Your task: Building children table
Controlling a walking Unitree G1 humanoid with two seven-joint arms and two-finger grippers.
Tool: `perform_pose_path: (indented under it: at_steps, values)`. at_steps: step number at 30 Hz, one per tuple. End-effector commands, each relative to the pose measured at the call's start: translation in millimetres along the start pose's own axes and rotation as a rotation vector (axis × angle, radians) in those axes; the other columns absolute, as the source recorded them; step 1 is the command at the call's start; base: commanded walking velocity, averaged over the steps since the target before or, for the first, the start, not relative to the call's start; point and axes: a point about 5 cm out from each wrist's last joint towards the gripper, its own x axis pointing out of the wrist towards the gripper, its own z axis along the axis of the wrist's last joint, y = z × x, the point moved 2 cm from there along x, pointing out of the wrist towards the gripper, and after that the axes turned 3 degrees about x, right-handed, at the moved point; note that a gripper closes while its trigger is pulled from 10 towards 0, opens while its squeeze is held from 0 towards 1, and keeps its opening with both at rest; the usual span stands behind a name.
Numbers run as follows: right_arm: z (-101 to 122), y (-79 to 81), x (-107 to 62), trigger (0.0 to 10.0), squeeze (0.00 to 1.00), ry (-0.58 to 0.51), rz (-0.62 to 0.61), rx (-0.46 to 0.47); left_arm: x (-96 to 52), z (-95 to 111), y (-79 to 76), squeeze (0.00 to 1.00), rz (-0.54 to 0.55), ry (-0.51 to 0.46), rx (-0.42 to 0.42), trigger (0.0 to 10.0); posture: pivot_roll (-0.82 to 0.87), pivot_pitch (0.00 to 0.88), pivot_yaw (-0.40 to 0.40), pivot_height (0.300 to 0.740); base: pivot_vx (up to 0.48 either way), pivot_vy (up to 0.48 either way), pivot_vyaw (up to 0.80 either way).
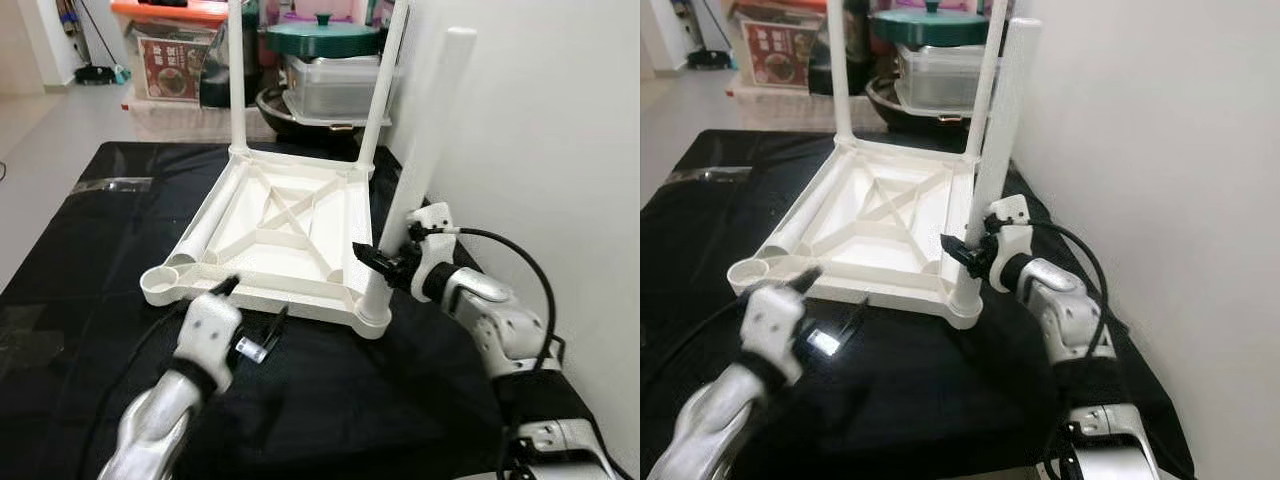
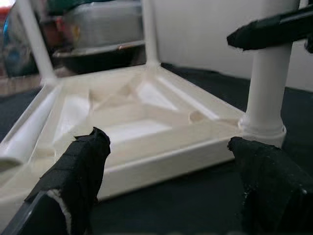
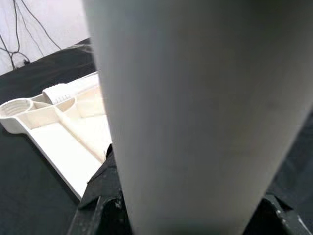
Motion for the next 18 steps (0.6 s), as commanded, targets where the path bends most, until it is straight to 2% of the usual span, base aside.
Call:
perform_pose_path:
  at_steps: [1, 3, 5, 6, 7, 8, 9, 10, 11, 12, 13, 14, 15, 16, 17, 18]
  values:
    - [-12.3, 8.6, 2.9, 0.0, 0.00, 0.048, 0.065, 0.012, -7.4, 1.3, -4.9, 0.00, -0.013, 0.003, -0.062, 10.0, 0.12, 0.000, -0.117, 0.740, 0.000, 0.000, 0.00]
    - [-12.3, 8.6, 2.9, 0.0, 0.00, 0.048, 0.065, 0.012, -7.4, 1.3, -4.9, 0.00, -0.013, 0.003, -0.062, 10.0, 0.12, 0.000, -0.117, 0.740, 0.000, 0.000, 0.00]
    - [-18.9, 11.5, -6.2, 0.0, 0.00, 0.061, 0.133, 0.005, -33.5, -5.7, -12.7, 0.00, 0.000, 0.063, -0.182, 10.0, 0.13, 0.000, -0.121, 0.740, 0.000, 0.000, 0.00]
    - [-18.9, 11.5, -6.2, 0.0, 0.00, 0.061, 0.133, 0.005, -33.5, -5.7, -12.7, 0.00, 0.000, 0.063, -0.182, 10.0, 0.13, 0.000, -0.121, 0.740, 0.000, 0.000, 0.00]
    - [-23.7, -3.1, -7.8, 0.0, 0.00, 0.081, -0.016, 0.024, -41.3, -7.5, -14.7, 0.00, 0.016, 0.080, -0.205, 10.0, 0.13, 0.000, -0.131, 0.740, 0.000, 0.000, 0.00]
    - [-23.7, -3.1, -7.8, 0.0, 0.00, 0.081, -0.016, 0.024, -41.3, -7.5, -14.7, 0.00, 0.016, 0.080, -0.205, 10.0, 0.13, 0.000, -0.131, 0.740, 0.000, 0.000, 0.00]
    - [-29.5, -26.9, -10.1, 0.0, 0.00, 0.120, -0.279, 0.042, -43.0, -7.1, -14.2, 0.00, 0.036, 0.084, -0.204, 10.0, 0.13, 0.000, -0.132, 0.740, 0.000, 0.000, 0.00]
    - [-29.5, -26.9, -10.1, 0.0, 0.00, 0.120, -0.279, 0.042, -43.0, -7.1, -14.2, 0.00, 0.036, 0.084, -0.204, 10.0, 0.13, 0.000, -0.132, 0.740, 0.000, 0.000, 0.00]
    - [-39.8, -58.9, -33.0, 0.0, 0.00, 0.149, -0.706, 0.100, -42.5, -5.0, -13.2, 0.00, 0.058, 0.080, -0.197, 10.0, 0.13, 0.000, -0.133, 0.740, 0.000, 0.000, 0.00]
    - [-39.8, -58.9, -33.0, 0.0, 0.00, 0.149, -0.706, 0.100, -42.5, -5.0, -13.2, 0.00, 0.058, 0.080, -0.197, 10.0, 0.13, 0.000, -0.133, 0.740, 0.000, 0.000, 0.00]
    - [-51.3, -69.1, -55.4, 0.0, 0.00, 0.182, -0.985, 0.131, -41.3, -3.8, -11.6, 0.00, 0.080, 0.077, -0.192, 10.0, 0.13, 0.000, -0.134, 0.740, 0.000, 0.000, 0.00]
    - [-51.3, -69.1, -55.4, 0.0, 0.00, 0.182, -0.985, 0.131, -41.3, -3.8, -11.6, 0.00, 0.080, 0.077, -0.192, 10.0, 0.13, 0.000, -0.134, 0.740, 0.000, 0.000, 0.00]
    - [-64.1, -55.6, -68.4, 0.0, 0.00, 0.222, -1.094, 0.160, -41.5, -3.6, -9.9, 0.00, 0.108, 0.081, -0.193, 10.0, 0.11, 0.000, -0.123, 0.740, 0.000, 0.000, 0.00]
    - [-71.8, -34.8, -72.6, 0.0, 0.00, 0.258, -1.083, 0.157, -43.0, -4.1, -10.6, 0.00, 0.130, 0.087, -0.207, 10.0, 0.11, 0.000, -0.113, 0.740, 0.000, 0.000, 0.00]
    - [-71.8, -34.8, -72.6, 0.0, 0.00, 0.258, -1.083, 0.157, -43.0, -4.1, -10.6, 0.00, 0.130, 0.087, -0.207, 10.0, 0.11, 0.000, -0.113, 0.740, 0.000, 0.000, 0.00]
    - [-74.4, -18.7, -71.2, 0.0, 0.00, 0.274, -1.030, 0.153, -44.2, -4.6, -11.4, 0.00, 0.143, 0.093, -0.218, 10.0, 0.11, 0.000, -0.112, 0.740, 0.000, 0.000, 0.00]
